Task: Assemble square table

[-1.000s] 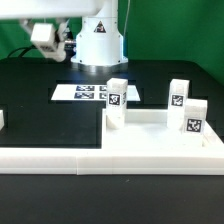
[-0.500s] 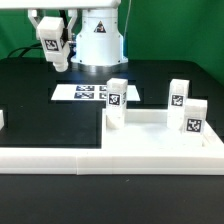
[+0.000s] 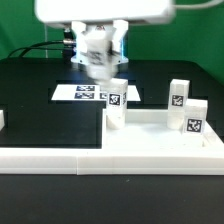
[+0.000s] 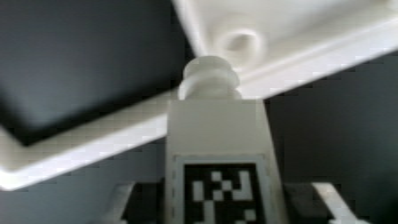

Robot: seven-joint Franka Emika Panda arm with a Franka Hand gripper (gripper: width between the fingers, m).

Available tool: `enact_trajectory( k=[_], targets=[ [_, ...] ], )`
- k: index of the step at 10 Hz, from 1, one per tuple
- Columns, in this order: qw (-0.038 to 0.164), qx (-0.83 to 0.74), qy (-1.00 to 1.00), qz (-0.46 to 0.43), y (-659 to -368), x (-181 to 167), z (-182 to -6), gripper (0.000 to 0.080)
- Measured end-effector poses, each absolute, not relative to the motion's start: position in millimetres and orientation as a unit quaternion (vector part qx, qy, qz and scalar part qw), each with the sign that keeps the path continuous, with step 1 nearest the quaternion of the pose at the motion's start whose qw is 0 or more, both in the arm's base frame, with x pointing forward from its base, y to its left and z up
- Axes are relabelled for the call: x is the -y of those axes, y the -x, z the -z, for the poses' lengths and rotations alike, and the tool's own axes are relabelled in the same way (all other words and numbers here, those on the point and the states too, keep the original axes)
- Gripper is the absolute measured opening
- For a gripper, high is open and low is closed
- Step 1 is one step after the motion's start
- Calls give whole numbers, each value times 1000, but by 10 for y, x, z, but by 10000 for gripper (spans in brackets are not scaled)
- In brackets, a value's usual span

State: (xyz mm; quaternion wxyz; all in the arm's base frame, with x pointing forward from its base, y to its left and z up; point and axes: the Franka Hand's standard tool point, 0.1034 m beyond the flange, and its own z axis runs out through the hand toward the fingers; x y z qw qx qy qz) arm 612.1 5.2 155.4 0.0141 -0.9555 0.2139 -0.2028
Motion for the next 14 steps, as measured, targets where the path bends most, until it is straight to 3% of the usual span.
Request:
enact_trajectory(
  k=[6, 7, 8, 11, 14],
  targets=[
    [11, -204, 957, 207, -6109, -14, -1529, 287],
    [5, -209, 943, 259, -6050, 5, -1470, 287],
    [2, -205, 942, 264, -5984, -137, -1286, 287],
    [-12, -187, 938, 290, -5989, -208, -1034, 287],
    [-16, -201, 936, 290, -6036, -227, -934, 287]
  ],
)
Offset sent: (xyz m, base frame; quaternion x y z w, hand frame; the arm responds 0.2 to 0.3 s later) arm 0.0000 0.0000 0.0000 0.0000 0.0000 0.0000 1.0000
